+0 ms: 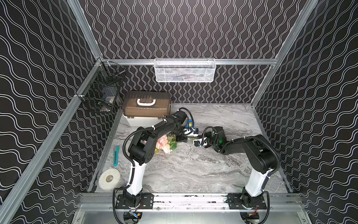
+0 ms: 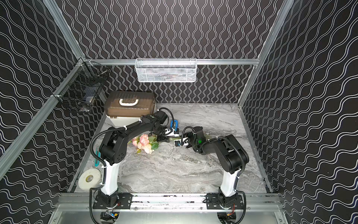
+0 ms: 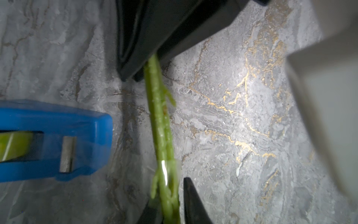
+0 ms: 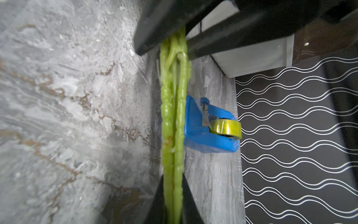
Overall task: Wrap bouquets with tape
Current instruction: Wrap the tape around the bouquet.
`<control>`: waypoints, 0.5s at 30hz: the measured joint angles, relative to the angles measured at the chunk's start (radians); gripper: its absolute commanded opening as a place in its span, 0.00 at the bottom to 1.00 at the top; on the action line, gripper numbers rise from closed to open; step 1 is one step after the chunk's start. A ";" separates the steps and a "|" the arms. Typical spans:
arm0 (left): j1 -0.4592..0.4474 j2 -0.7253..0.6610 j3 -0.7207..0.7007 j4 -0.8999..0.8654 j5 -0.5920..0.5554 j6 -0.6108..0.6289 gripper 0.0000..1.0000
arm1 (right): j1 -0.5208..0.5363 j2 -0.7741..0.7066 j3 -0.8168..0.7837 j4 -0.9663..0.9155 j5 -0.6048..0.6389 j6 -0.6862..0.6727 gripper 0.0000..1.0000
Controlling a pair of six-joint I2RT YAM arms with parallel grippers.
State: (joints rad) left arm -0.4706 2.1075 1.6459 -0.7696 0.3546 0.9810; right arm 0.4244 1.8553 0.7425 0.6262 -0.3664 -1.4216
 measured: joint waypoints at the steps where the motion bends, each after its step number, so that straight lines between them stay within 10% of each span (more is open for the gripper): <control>1: 0.000 0.000 0.000 0.006 -0.005 -0.002 0.01 | 0.000 -0.001 -0.003 0.001 -0.002 0.004 0.00; 8: -0.006 -0.002 -0.004 0.021 -0.007 -0.001 0.00 | 0.002 -0.033 -0.062 0.038 -0.013 0.044 0.41; 15: -0.029 -0.046 -0.069 0.087 -0.016 0.023 0.00 | 0.013 -0.183 -0.168 0.028 0.012 0.149 0.47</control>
State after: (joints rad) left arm -0.4992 2.0613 1.5768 -0.6827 0.3386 1.0035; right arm 0.4374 1.6722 0.5747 0.6540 -0.3542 -1.2724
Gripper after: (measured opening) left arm 0.107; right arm 0.469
